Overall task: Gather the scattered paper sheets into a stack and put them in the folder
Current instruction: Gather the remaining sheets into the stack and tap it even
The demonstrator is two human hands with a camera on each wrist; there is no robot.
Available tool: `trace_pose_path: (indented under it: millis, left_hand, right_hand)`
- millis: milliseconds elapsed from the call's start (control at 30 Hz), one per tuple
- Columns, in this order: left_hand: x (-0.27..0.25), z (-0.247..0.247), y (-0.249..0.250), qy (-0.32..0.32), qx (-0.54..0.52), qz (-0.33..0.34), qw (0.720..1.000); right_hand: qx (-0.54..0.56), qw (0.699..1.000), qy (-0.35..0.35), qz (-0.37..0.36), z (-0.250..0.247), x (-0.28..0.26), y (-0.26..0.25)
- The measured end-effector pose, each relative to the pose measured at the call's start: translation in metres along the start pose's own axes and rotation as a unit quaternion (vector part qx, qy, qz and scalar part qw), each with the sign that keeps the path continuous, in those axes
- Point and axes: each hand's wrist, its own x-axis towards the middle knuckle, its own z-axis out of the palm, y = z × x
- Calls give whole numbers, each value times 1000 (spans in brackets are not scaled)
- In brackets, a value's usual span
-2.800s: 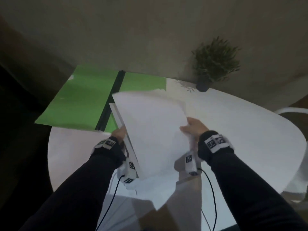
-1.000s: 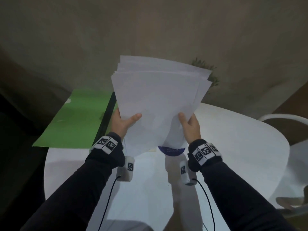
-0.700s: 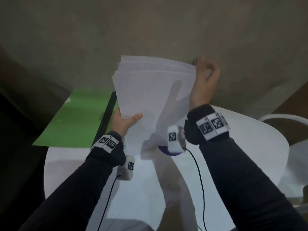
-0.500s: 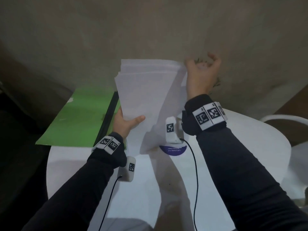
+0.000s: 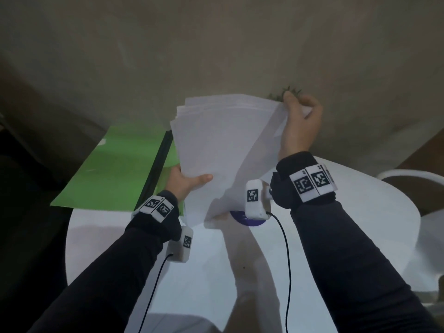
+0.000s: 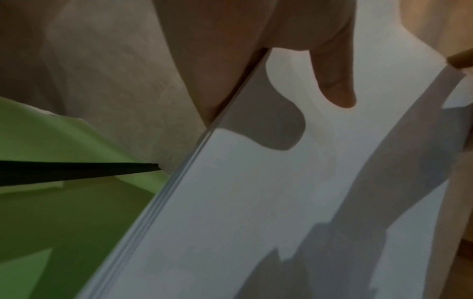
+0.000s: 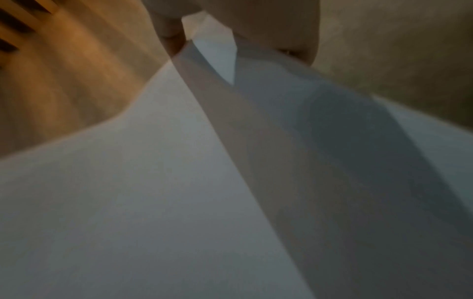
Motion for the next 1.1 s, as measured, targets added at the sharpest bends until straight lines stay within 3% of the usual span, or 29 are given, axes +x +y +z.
trace_pose_path:
  millis: [167,233,267,333,400,467,500,600,667,700,767,867,900,967,1000,1033,1100]
  left_hand:
    - [2,-2,-1,9,-3,0,1000]
    - [2,-2,-1,10,-5,-6,1000]
    - [2,-2,0,8,-8,-6,1000]
    - [3,-1,0,7,-8,-8,1000]
    - [3,-2,1,14,-3,-18,1000]
    - [3,-3,2,17,5,-24,1000]
    - [3,-2,2,14,6,-27,1000]
    - [7,1,5,18,48,-32,998]
    - [10,-1,1,13,57,-30,998]
    - [9,-2,2,13,45,-29,998]
    - [4,-3,4,25,12,-43,999]
    - [2,-3,5,20,-11,-35,999]
    - [1,-4,7,11,-10,-34,999]
    - [1,-5,8,6,-3,-37,999]
    - [4,-7,7,4,-4,-39,999]
    - [5,-7,7,2,-2,-43,999]
    - [4,-5,11,1,7,-46,999]
  right_hand:
    - [-62,997,-13,-47,9,-2,-14]
    - [-108,988,6,-113,12,-7,-20]
    - [-169,969,26,-176,14,-13,-24]
    - [-265,901,12,-344,21,-34,-33]
    - [-366,799,-144,-455,32,-58,-38]
    - [-520,668,-317,-428,41,-74,-32]
    - [-553,635,-343,-416,43,-76,-26]
    - [-524,646,-338,-440,47,-81,-24]
    - [-547,594,-386,-446,49,-83,-25]
    - [-547,584,-401,-447,49,-81,-26]
    - [-518,633,-372,-439,43,-69,-26]
    - [-420,782,-96,-450,11,-31,-9]
    - [-353,845,-28,-402,-5,-20,-4]
    - [-151,966,-26,-209,-31,-5,8]
    - [-54,993,-75,-79,-39,-1,13]
    - [-4,992,-123,39,-42,1,21]
    - [20,970,-187,152,-41,-4,30]
